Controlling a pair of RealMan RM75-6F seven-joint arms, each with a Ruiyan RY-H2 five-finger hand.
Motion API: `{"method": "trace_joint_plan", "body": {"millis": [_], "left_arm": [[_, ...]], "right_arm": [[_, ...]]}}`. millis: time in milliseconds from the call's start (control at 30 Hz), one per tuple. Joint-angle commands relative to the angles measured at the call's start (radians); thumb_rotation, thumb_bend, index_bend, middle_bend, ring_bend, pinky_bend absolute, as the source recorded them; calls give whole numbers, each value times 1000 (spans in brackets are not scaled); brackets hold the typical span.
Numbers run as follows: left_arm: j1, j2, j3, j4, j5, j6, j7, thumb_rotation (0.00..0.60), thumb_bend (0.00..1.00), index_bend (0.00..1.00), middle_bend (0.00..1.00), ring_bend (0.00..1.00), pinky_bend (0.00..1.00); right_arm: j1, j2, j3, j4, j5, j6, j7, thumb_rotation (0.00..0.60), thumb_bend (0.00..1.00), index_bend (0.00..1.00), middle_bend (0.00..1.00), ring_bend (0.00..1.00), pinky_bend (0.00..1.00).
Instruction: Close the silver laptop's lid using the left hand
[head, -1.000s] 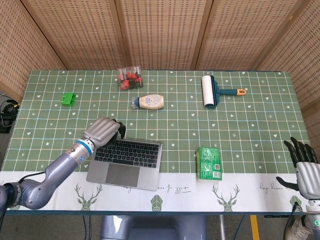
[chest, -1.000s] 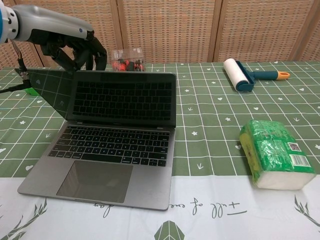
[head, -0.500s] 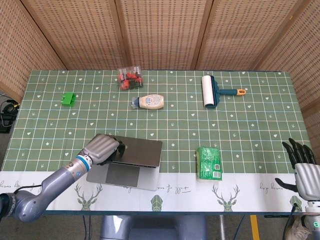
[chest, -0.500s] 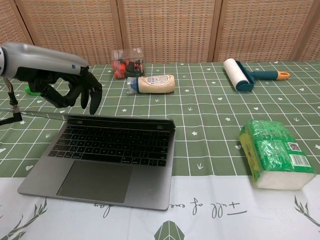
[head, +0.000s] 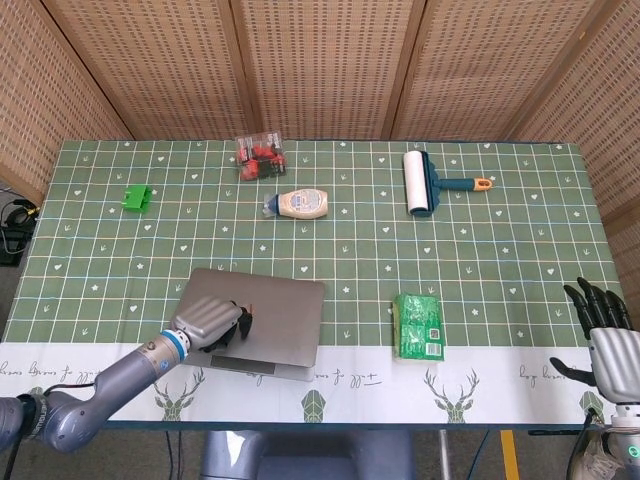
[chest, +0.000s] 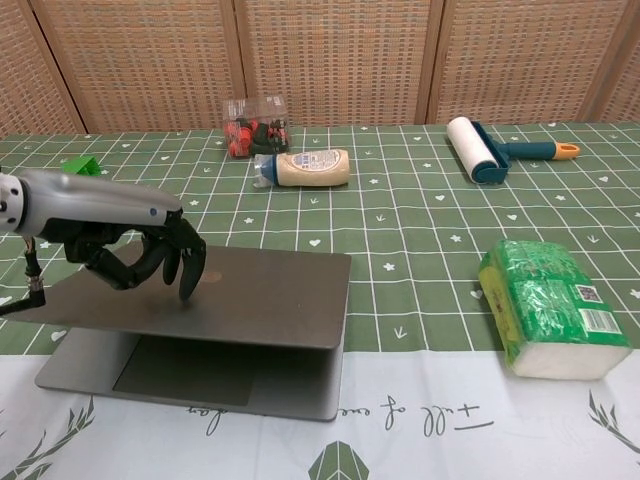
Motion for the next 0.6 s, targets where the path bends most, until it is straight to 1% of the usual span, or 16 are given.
{"method": "trace_joint_plan", "body": {"millis": [33,300,600], "left_arm": [[2,-45,26,31,-7,0,16,600,1000,462,363,340,376],[0,-113,52,69,-34,18,31,600,1000,461,363,340,376],[-2,-117,63,69,-48,33,31,600,1000,456,363,339,376]], "right_arm": [[-1,2,-1,-2,-3,1,1,600,34,28,0,0,0],[-2,6,-3,-6,-4,1,2,600,34,29,0,0,0],[-2,8,-4,-9,-3,-1,1,600,34,29,0,0,0]]}}
